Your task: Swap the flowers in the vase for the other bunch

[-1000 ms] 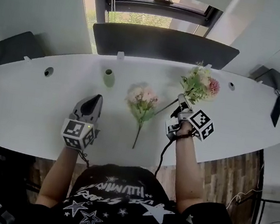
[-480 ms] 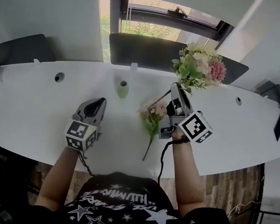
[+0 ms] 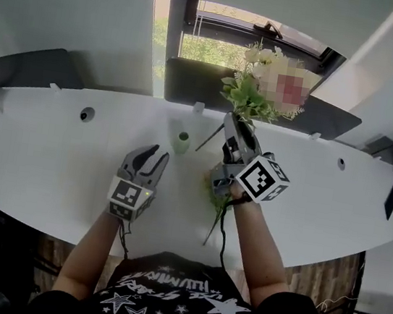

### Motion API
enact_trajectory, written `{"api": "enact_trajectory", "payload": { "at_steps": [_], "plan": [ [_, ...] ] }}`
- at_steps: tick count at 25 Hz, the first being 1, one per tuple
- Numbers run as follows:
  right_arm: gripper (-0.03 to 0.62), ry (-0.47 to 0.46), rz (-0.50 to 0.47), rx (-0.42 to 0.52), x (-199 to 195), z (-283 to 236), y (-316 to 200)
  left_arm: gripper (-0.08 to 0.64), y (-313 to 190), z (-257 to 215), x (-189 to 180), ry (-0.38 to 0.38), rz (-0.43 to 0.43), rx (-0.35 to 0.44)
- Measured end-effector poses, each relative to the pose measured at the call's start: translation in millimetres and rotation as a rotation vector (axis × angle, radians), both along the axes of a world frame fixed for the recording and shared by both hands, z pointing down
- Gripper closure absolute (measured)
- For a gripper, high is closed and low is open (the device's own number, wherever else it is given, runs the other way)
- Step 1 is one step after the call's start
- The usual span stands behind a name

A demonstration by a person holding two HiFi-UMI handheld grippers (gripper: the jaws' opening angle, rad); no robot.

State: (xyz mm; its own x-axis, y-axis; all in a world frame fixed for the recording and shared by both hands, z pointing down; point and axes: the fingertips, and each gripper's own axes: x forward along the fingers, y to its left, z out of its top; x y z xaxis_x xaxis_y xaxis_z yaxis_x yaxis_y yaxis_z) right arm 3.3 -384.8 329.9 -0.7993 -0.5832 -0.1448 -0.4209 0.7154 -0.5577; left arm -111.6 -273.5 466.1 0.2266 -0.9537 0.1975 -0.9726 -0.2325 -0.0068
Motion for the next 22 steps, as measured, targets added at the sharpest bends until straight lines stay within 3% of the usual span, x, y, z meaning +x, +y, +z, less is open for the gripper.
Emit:
{"api": "enact_trajectory", "payload": {
  "at_steps": [10, 22],
  "plan": [
    [0.540, 0.037, -0.046, 0.058, -36.2, 12.1, -15.5, 0.278, -35.1, 35.9, 26.3, -0.063, 0.090, -0.042],
    [0.540, 0.104, -0.116, 0.130, -69.4, 38.4, -19.7, 0.268, -61.8, 74.7, 26.7, -0.094, 0.053, -0.068]
  ]
}}
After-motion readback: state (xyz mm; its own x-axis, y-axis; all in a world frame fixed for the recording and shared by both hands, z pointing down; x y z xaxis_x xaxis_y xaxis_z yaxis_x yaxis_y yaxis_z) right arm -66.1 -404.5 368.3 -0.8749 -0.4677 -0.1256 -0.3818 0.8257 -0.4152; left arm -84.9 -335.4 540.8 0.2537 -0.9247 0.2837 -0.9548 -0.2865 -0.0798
